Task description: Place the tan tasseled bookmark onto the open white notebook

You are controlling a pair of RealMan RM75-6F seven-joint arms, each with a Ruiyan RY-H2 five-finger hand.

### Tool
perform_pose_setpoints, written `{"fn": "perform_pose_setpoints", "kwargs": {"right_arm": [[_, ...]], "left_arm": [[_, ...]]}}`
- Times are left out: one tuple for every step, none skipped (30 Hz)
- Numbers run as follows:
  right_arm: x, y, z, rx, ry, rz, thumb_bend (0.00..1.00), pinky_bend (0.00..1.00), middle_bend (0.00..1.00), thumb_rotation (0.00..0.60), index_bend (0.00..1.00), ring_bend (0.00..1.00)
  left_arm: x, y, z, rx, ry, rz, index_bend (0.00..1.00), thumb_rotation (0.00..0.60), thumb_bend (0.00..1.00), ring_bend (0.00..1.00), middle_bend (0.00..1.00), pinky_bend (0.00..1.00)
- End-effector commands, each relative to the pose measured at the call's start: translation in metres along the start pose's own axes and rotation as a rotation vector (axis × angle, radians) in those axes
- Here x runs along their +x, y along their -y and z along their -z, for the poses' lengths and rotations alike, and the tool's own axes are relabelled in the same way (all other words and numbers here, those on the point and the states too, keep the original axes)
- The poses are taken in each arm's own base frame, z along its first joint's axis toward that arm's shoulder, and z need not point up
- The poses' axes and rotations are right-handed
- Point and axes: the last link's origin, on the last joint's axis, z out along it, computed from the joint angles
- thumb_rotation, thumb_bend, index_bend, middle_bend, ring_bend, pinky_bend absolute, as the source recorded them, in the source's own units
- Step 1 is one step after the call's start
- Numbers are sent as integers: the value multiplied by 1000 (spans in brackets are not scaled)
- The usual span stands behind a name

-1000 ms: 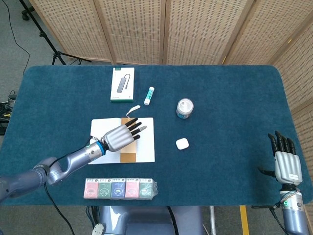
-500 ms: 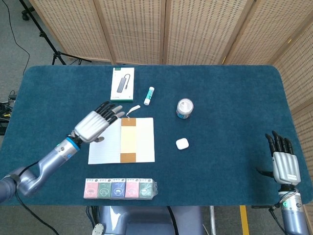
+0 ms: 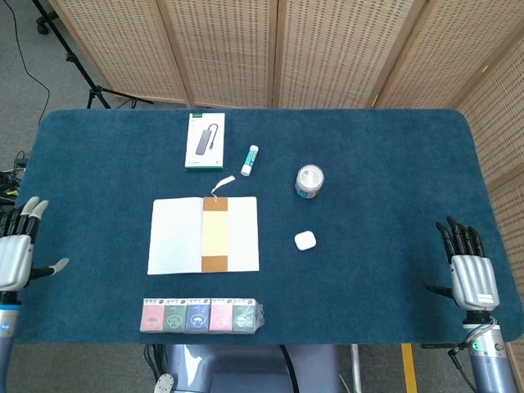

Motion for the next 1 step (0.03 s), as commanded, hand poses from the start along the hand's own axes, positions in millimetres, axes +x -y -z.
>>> {"fn": "perform_pose_setpoints", "kwargs": {"right_arm": [[1,0,1,10,-12,-5,0,0,0,600,5,0]], "left_arm": [[0,18,21,57,1,3,0,600,0,0,0,0]]}}
